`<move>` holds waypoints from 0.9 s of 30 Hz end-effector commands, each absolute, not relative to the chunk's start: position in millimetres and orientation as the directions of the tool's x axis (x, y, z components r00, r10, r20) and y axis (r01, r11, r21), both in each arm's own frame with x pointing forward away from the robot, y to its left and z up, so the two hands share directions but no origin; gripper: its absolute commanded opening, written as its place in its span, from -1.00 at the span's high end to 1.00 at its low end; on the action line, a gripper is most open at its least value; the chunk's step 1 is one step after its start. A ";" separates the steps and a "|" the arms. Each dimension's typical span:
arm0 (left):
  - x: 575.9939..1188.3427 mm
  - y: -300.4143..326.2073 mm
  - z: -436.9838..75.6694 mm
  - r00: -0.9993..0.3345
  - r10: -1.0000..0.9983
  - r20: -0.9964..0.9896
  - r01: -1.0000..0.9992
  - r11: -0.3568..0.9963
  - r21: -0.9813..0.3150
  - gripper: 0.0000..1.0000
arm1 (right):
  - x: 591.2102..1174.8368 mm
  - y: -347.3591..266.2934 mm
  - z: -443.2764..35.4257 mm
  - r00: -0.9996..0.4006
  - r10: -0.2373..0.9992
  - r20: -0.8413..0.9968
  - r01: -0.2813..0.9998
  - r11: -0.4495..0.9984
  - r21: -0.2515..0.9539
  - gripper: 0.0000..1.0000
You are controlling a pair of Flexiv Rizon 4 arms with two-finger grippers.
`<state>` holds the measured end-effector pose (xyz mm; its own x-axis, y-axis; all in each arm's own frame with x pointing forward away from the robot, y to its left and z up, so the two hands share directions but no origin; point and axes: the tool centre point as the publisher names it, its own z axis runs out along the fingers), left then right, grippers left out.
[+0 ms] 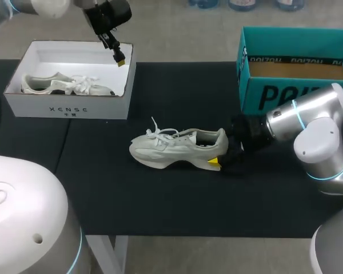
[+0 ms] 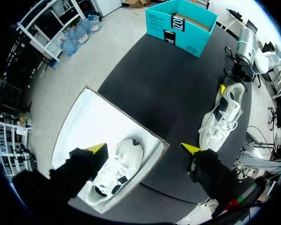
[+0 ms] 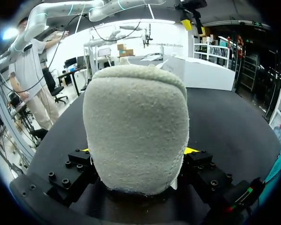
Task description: Take the shoe out of the shoebox, open the shoe tongue, remove and reinsert the insole, then place the shoe into the shoebox
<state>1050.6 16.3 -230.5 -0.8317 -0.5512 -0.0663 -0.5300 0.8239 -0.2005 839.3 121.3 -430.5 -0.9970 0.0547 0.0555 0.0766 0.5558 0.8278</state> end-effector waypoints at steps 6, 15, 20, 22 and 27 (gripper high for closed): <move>1030.9 -33.4 -220.1 -0.529 -0.848 0.027 -0.822 0.504 -0.266 -1.00 | 839.4 125.2 -436.4 -0.997 0.055 0.056 0.077 0.556 0.827 1.00; 990.5 -72.5 -221.1 -0.400 -0.916 0.031 -0.894 0.383 -0.231 -1.00 | 839.4 125.2 -436.4 -0.997 0.055 0.056 0.077 0.556 0.827 1.00; 972.3 -96.4 -229.9 -0.423 -0.906 0.013 -0.894 0.415 -0.168 -1.00 | 839.4 125.2 -436.4 -0.997 0.055 0.056 0.077 0.556 0.827 1.00; 965.5 -101.2 -231.3 -0.419 -0.908 0.024 -0.897 0.409 -0.169 -1.00 | 839.4 125.2 -436.4 -0.997 0.055 0.056 0.077 0.556 0.827 1.00; 948.2 -115.3 -237.2 -0.377 -0.926 0.017 -0.916 0.370 -0.154 -1.00 | 839.4 125.2 -436.4 -0.997 0.055 0.056 0.077 0.556 0.827 1.00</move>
<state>952.6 -105.9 -235.7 -0.3826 -0.9230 0.0414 -0.9158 0.3729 -0.1490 839.3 121.3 -430.5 -0.9970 0.0547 0.0556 0.0766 0.5557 0.8279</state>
